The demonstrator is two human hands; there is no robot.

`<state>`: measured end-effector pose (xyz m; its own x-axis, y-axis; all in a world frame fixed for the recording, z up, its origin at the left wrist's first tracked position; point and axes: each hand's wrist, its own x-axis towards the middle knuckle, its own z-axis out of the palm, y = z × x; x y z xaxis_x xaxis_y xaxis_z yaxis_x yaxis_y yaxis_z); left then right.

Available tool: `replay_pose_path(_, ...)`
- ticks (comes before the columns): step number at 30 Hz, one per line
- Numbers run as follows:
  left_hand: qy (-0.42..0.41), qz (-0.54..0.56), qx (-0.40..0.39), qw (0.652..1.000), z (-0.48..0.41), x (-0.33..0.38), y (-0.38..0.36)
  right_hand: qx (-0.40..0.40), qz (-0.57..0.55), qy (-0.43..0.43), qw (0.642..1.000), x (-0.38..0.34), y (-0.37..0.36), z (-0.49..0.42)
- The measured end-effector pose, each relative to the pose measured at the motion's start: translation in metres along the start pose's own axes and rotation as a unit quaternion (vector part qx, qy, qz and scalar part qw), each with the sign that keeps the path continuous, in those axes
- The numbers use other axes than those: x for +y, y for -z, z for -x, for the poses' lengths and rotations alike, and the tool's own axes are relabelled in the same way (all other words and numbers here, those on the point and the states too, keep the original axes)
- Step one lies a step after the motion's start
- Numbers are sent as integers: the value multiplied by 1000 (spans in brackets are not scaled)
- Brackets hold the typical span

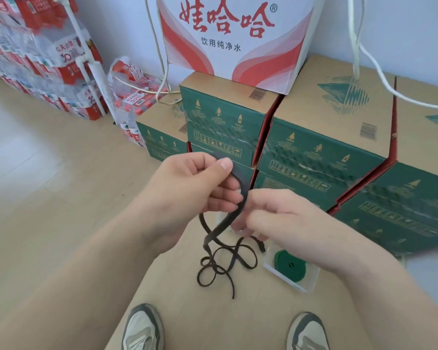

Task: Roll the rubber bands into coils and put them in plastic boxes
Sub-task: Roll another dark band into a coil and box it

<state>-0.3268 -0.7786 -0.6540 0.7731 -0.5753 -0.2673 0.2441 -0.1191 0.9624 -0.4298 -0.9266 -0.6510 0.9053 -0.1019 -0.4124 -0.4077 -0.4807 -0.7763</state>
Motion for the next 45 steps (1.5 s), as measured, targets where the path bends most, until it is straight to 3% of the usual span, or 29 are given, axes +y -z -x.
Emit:
replay_pose_path(3,5,79,-6,997,-2,2,4,-9,38,34,999,5,-4,0)
replay_pose_path(6,21,161,-16,987,-2,4,3,61,48,65,995,8,-14,-7)
replay_pose_path(8,26,154,-2,988,-3,2,2,126,6,79,989,6,-17,-11)
replay_pose_path(9,25,106,6,994,-4,0,4,157,-18,78,984,5,-15,-11)
replay_pose_path(11,0,-103,-5,995,-4,-10,11,197,-49,74,976,0,-11,-9)
replay_pose_path(14,-17,-407,-129,904,4,-19,14,207,-40,87,974,-4,-7,-4)
replay_pose_path(16,-14,-485,-161,859,6,-23,14,218,-45,97,970,-6,-6,-2)
replay_pose_path(18,-28,-498,-160,852,7,-23,12,235,-74,85,965,-5,-5,-4)
replay_pose_path(23,-102,-378,-147,908,11,-18,5,240,-182,66,951,-4,-2,0)
replay_pose_path(26,-100,-201,-116,968,13,-7,0,154,-160,6,975,-5,2,-8)
replay_pose_path(28,-78,-105,-72,989,13,3,-2,110,-106,-33,988,-3,3,-14)
replay_pose_path(32,-45,2,-10,999,14,10,-1,70,83,-5,994,1,-6,-1)
replay_pose_path(35,-38,66,8,997,12,10,-2,62,81,0,995,2,-17,0)
replay_pose_path(38,-16,111,34,993,8,13,0,118,11,15,993,0,-16,-7)
replay_pose_path(40,8,36,42,998,5,8,5,152,-58,26,986,-4,-12,-5)
replay_pose_path(41,9,-64,30,997,4,1,9,166,-81,33,982,-5,-9,-4)
replay_pose_path(43,-7,-295,-68,953,7,-10,13,182,-116,41,976,-6,-6,-2)
replay_pose_path(45,2,-413,-162,896,13,-19,11,198,-142,34,969,-7,-4,-4)
